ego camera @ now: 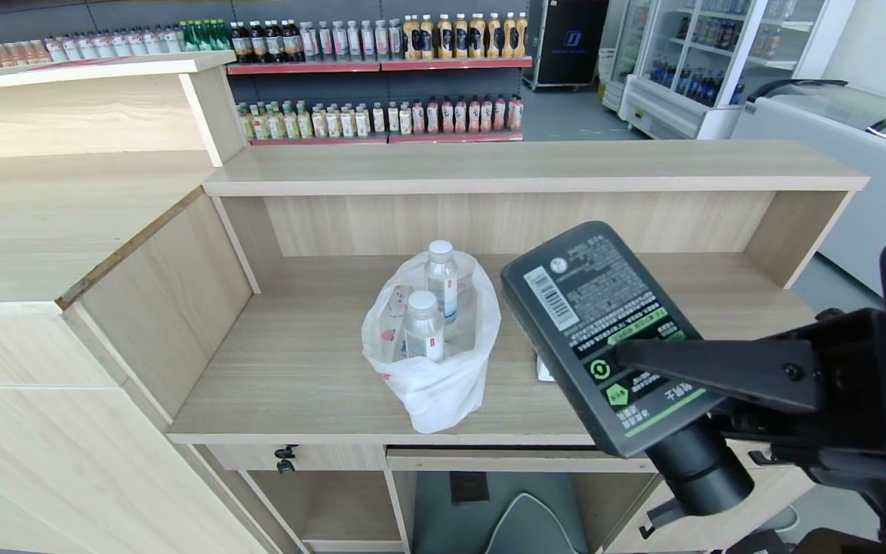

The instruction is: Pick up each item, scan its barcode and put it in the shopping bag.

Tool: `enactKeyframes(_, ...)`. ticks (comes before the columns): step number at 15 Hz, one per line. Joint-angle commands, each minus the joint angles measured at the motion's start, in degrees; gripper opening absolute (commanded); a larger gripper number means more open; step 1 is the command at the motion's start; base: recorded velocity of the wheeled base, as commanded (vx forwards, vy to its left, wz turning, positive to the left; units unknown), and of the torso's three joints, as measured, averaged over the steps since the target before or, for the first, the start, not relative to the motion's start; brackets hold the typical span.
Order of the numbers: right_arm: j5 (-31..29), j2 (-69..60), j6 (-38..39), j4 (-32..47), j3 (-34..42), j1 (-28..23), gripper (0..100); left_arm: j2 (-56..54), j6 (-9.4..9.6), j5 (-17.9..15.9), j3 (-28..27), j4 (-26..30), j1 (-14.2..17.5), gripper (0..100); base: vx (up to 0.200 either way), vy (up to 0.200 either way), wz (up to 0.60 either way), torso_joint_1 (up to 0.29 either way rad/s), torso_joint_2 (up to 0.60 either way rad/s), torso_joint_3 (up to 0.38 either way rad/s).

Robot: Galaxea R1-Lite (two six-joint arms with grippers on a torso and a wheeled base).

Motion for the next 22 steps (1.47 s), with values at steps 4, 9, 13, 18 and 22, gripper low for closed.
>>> enactKeyframes(4,2.7,-0.3,-0.1,-0.1,1.9,0.3,0,0.0,-0.03,0.0,0.0,0.0,0.0,100,0.000,0.000,0.00,0.000,0.00,0.000)
enactKeyframes(9,2.7,-3.0,-0.5,1.2,3.9,0.3,0,0.0,-0.03,0.0,0.0,0.0,0.0,100,0.000,0.000,0.00,0.000,0.00,0.000)
enactKeyframes(13,3.0,-4.3,-3.6,6.0,4.4,0.6,0,0.0,-0.03,0.0,0.0,0.0,0.0,100,0.000,0.000,0.00,0.000,0.00,0.000)
enactKeyframes(18,2.8,-1.6,-3.5,5.8,3.8,4.3,0,0.0,-0.03,0.0,0.0,0.0,0.0,100,0.000,0.000,0.00,0.000,0.00,0.000)
enactKeyframes(22,2.8,-1.6,-3.2,6.1,3.7,4.9,0,0.0,-0.03,0.0,0.0,0.0,0.0,100,0.000,0.000,0.00,0.000,0.00,0.000)
